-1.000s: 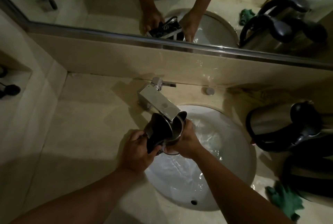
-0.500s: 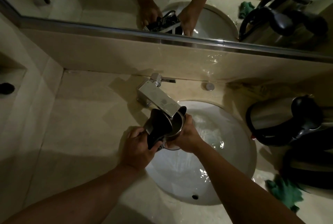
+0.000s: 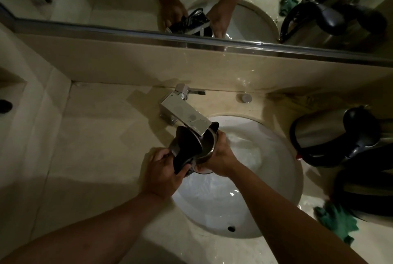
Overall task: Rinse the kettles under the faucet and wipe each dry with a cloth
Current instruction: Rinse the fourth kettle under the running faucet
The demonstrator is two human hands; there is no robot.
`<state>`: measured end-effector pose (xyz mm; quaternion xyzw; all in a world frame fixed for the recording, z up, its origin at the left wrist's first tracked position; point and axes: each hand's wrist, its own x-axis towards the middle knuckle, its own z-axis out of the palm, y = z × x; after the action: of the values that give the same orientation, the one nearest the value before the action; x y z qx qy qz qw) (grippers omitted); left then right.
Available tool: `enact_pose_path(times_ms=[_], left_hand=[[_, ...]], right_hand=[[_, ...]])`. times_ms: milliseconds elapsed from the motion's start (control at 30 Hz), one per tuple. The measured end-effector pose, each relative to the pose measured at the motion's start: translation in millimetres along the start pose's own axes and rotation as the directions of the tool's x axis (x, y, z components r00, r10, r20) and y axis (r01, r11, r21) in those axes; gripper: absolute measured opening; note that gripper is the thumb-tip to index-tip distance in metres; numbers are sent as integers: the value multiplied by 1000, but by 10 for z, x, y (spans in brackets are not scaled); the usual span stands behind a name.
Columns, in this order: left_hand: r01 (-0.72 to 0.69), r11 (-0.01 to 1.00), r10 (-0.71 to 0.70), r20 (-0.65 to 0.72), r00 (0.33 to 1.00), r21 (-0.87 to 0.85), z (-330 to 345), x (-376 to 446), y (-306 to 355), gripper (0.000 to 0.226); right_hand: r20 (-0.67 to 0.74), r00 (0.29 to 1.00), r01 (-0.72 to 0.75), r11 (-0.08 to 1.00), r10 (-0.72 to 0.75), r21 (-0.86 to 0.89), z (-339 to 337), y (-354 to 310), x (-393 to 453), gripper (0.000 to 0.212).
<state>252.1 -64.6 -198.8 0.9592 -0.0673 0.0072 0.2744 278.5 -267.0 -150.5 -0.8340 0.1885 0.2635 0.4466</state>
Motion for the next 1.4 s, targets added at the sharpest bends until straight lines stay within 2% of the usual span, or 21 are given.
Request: enact_pose_path(times_ms=[433,600,800,967,1067,1233,1400], left_hand=[[5,1000,-6,35,999,14,22,-5,-13,54],[-22,1000,22,3,1000,-3,-18,3,33,52],[12,1000,-12,72,997,11,16,-8,-14,54],[13,1000,-14,47,999,29,-29,-3,28,53],[20,999,-21,39,999,48,-30,-1,45,53],[25,998,-30,71,997,65,-11,0,22,54],[0,998,-2,28,1000,57,-45,3,50,53]], right_hand=[[0,1000,-2,1000,2,-2,-3,37,35,131],[-6,1000,-20,1000,20,4,19,58,35,133],[-4,1000,-19,1000,19,7,18,53,21,137],[13,1000,-17,1000,17,16,11,65,37,133],[3,999,-38,999,38,18,3,43,31,137],[10,1000,-29,999,29,36,-2,62,56,133],[10,998,-58,998,57,38,26,58,54,141]])
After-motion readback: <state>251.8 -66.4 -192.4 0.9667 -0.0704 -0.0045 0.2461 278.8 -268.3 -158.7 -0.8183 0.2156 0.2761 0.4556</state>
